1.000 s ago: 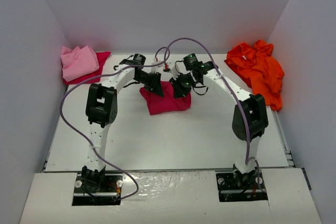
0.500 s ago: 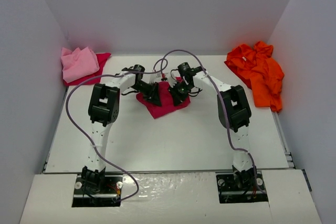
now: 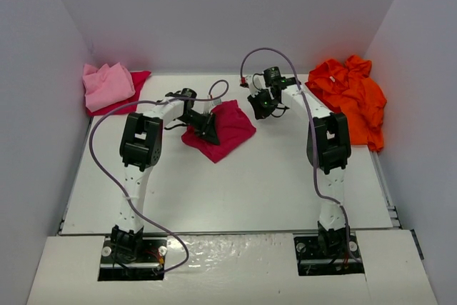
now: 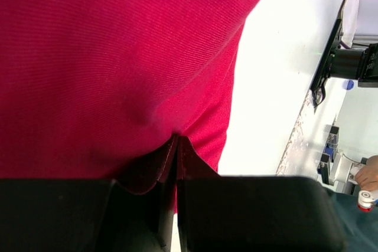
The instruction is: Fold and stack the t-shirts
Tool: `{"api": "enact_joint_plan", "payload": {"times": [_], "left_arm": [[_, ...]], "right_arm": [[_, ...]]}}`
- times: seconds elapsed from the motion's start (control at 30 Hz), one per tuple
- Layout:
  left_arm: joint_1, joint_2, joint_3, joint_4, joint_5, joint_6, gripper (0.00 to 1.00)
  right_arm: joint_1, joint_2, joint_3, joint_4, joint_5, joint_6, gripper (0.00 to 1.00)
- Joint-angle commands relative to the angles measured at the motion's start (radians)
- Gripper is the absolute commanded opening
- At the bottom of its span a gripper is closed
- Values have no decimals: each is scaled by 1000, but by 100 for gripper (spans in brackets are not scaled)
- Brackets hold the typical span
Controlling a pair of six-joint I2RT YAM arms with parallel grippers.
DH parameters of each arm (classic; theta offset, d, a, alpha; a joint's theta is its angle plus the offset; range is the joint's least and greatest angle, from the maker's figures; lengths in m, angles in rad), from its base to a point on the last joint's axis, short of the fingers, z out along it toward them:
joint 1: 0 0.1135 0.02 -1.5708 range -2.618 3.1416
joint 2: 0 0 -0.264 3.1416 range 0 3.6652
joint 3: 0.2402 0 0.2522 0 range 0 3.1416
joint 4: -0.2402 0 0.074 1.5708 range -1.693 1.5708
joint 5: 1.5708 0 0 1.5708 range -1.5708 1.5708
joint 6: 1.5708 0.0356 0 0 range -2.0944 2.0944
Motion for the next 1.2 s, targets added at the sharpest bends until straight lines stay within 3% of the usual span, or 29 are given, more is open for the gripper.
{"api": "enact_joint_plan", "payload": {"times": [0.0, 0.47, 0.83, 1.17], "left_arm": [[-1, -15, 1, -28, -71, 83, 0], [-4, -39, 14, -29, -59, 86, 0], [-2, -56, 7, -13, -36, 60, 0], [-1, -40, 11, -30, -26, 75, 0]], "right_arm": [[34, -34, 45, 26, -7, -12, 0], [90, -193, 31, 25, -55, -27, 0], [124, 1, 100, 8, -168, -12, 0], [129, 204, 213, -1, -79, -19, 0]]}}
